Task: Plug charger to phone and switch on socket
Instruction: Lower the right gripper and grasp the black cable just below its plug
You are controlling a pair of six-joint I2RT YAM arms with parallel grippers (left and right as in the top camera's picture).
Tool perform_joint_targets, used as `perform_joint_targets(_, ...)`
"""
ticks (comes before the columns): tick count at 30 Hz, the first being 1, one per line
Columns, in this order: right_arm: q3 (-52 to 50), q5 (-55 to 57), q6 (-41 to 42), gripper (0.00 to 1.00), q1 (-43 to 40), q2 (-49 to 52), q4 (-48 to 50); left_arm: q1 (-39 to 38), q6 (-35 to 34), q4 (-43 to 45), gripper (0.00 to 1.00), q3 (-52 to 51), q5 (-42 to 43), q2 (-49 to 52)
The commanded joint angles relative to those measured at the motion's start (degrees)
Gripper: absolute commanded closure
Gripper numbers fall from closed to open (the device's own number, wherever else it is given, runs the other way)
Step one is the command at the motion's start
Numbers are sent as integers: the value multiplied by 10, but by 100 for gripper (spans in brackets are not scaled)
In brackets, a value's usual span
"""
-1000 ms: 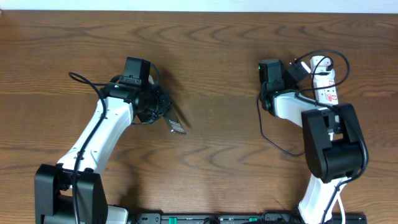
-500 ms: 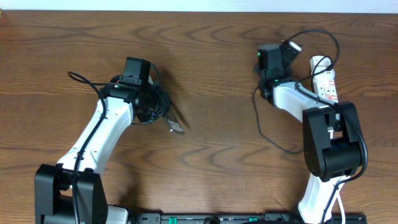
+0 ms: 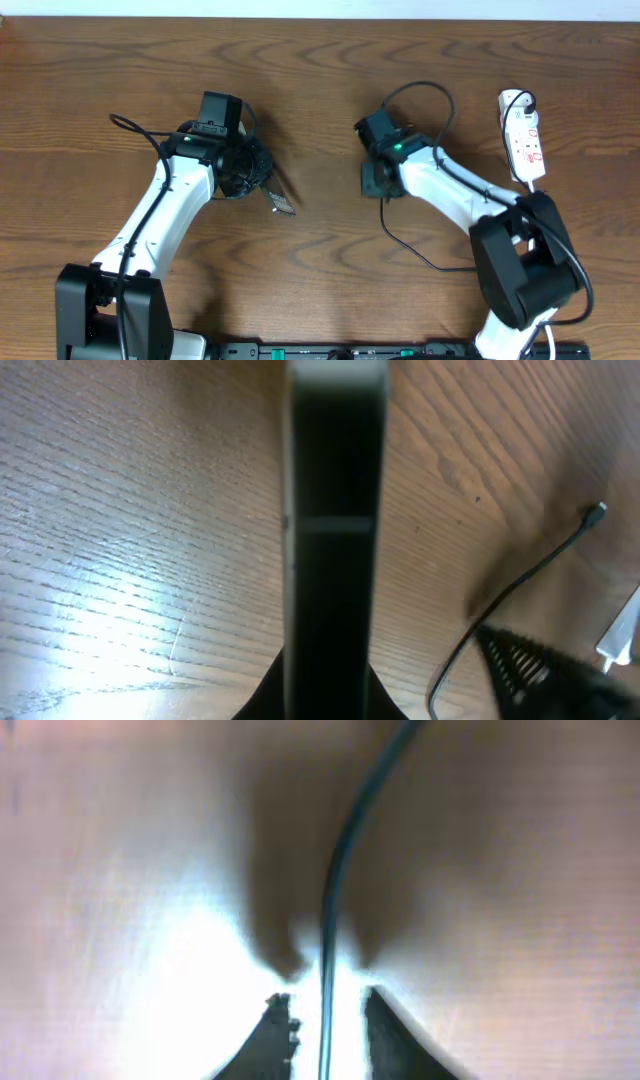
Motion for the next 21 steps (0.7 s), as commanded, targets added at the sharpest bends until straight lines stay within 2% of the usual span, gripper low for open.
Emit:
perform_joint_targets(1,6,-1,5,49,19,-25,-11,1,12,2,92,10,-1,-5)
perform_joint_targets(2,7,9,5,42,19,-29,-3,1,14,3,92,10,-2,-5)
perform_joint_targets(4,15,20,18,13,15,-33,15,1,19,5,92,10,-2,-5)
perform_joint_targets(5,21,24,39,13,9,-33,21,1,19,5,93,10,-1,-5)
perform_joint_targets(9,26,52,126,26,-28,-32,58,1,18,5,93,10,-1,-5)
perform_joint_targets(10,26,63,149,34,-45,-24,82,1,18,5,92,10,-1,-5)
perform_joint_targets(12,26,63,171,42,-62,-9,105,1,18,5,93,10,-1,-5)
perform_joint_targets(16,26,58,222,44,-84,26,117,1,18,3,93,10,-1,-5)
perform_joint_targets(21,26,-7,215,44,-94,65,148,1,18,3,92,10,-1,-5)
